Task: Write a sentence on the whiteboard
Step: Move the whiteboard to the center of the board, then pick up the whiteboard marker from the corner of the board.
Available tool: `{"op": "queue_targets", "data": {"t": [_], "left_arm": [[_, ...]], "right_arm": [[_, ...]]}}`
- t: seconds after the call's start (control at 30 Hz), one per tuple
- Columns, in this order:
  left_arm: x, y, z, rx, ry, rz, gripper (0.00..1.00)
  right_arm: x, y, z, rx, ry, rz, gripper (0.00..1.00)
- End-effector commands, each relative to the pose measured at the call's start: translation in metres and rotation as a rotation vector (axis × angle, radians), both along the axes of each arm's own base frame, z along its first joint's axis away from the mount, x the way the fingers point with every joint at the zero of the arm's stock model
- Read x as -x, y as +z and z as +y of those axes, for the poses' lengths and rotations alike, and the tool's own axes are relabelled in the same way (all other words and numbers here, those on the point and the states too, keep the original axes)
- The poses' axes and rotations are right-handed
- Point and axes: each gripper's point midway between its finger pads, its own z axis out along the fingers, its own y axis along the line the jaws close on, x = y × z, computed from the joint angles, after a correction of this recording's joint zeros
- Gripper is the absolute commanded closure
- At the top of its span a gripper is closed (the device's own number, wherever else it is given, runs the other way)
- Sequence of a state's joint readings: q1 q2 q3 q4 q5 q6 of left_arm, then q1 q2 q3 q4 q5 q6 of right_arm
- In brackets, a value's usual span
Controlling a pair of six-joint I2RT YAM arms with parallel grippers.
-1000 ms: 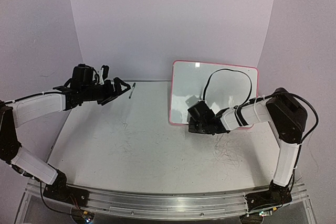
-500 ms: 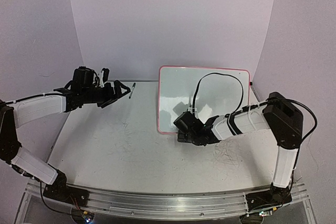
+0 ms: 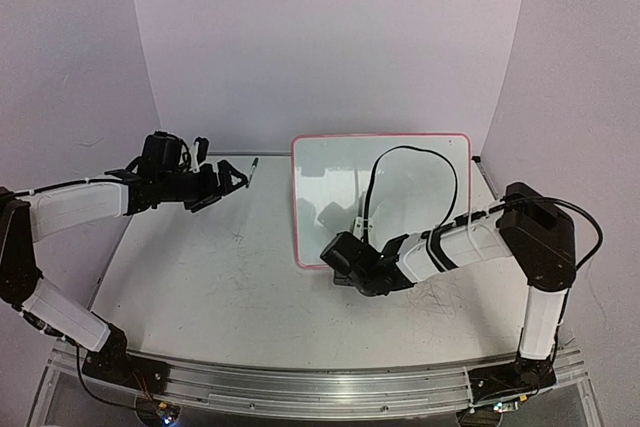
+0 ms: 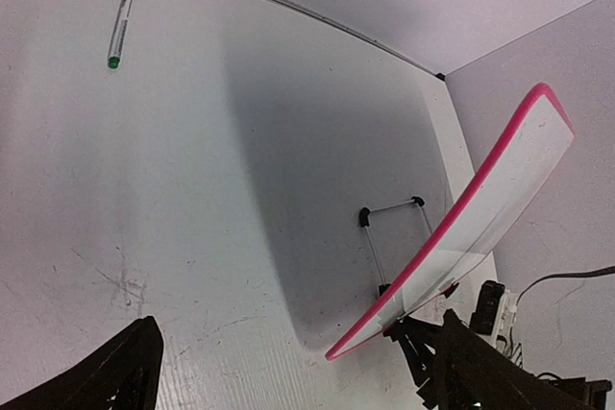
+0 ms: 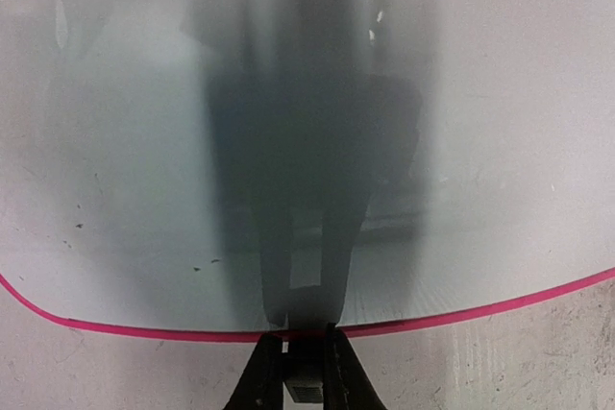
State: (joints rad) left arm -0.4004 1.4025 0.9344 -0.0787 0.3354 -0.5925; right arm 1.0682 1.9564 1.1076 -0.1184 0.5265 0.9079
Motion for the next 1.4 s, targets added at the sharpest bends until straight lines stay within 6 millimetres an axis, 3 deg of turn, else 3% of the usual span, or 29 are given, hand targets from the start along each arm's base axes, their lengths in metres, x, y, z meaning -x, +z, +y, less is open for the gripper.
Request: {"op": "queue_targets", "data": {"t": [0.0,0.1,0.17,0.37,0.47,0.63,0.8,1.07,1.37], "left_arm": [[-0.015,-0.008,0.009,-0.078,0.054,-0.021,0.01],[-0.028,-0.015,0.013,-0.133,0.084,-0.034,0.01],[-0.04,-0.021,0.014,-0.169,0.096,-0.036,0.01],[-0.098,-0.054,0.006,-0.308,0.113,-0.035,0.07],[-0.128,-0.075,0.007,-0.408,0.127,-0.045,0.15],[-0.171,-0.111,0.012,-0.556,0.173,-0.038,0.17],[-0.209,-0.138,0.015,-0.68,0.206,-0.057,0.19],[-0.241,-0.167,0.004,-0.707,0.203,-0.055,0.25],[-0.254,-0.173,0.001,-0.722,0.204,-0.069,0.59]], "right_arm": [[0.017,-0.007,-0.012,0.053,0.01,0.031,0.79],[0.017,0.005,-0.008,0.074,0.064,0.012,0.5],[0.016,0.018,-0.006,0.072,0.092,-0.007,0.39],[0.019,0.06,-0.007,0.024,0.158,-0.067,0.23],[0.025,0.085,-0.017,-0.03,0.176,-0.112,0.16],[0.028,0.128,-0.035,-0.052,0.199,-0.212,0.02],[0.028,0.155,-0.048,-0.049,0.196,-0.281,0.02],[0.018,0.16,-0.051,-0.034,0.18,-0.293,0.02],[0.007,0.188,-0.056,-0.005,0.147,-0.364,0.02]]}}
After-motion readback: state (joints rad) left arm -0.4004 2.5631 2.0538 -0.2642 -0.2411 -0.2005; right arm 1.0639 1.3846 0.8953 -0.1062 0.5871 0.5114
